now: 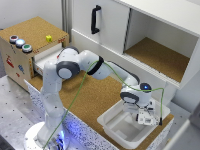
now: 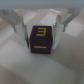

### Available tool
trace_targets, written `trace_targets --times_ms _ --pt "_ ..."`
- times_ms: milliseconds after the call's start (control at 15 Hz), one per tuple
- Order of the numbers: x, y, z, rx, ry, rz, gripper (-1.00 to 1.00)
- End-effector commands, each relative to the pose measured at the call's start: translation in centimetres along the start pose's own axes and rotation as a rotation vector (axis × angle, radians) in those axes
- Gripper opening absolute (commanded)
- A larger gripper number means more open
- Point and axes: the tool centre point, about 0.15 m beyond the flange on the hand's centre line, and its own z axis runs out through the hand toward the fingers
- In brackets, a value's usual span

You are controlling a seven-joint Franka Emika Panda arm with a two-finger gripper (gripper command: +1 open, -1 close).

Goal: Put the grasped purple block inside the right cabinet

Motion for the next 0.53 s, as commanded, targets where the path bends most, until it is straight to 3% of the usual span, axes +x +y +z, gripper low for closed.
trace_targets --times_ms 0,267,467 --pt "2.4 -0.6 0.1 -0.096 0.034 0.093 -1.0" --pt "6.6 -3.2 -7.5 -0.174 0.171 0.241 -1.0" --pt "11.2 -5.5 -15.1 -0.24 0.338 0.335 -1.0"
